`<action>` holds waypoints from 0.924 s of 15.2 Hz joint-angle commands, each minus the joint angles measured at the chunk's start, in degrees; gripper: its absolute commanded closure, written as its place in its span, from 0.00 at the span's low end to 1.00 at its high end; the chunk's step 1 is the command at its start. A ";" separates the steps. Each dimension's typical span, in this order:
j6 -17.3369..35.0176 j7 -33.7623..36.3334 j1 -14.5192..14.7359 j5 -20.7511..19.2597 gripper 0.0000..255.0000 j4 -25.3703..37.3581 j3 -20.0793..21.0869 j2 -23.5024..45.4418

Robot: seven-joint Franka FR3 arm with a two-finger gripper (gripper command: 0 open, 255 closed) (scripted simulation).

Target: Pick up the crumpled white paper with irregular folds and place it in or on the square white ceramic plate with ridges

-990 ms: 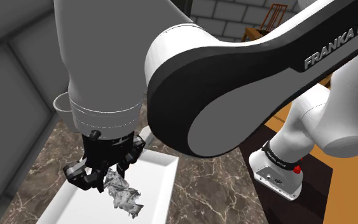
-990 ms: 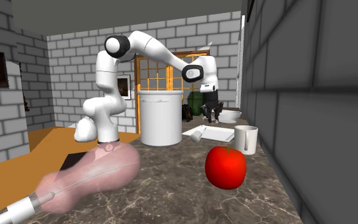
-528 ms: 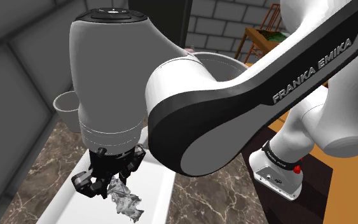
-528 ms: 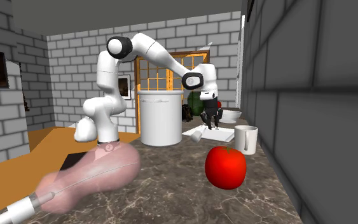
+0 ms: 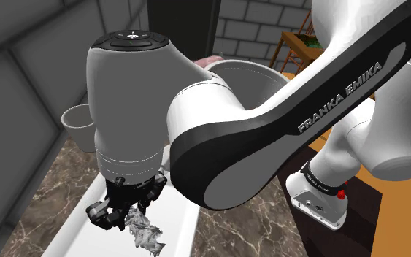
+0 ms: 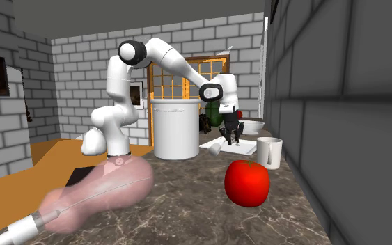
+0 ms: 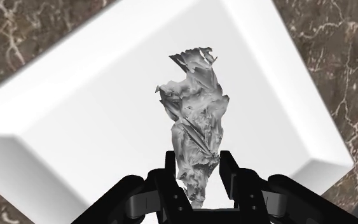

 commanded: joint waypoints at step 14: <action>-6.53 -1.49 -1.02 2.13 0.00 1.80 0.00 -4.93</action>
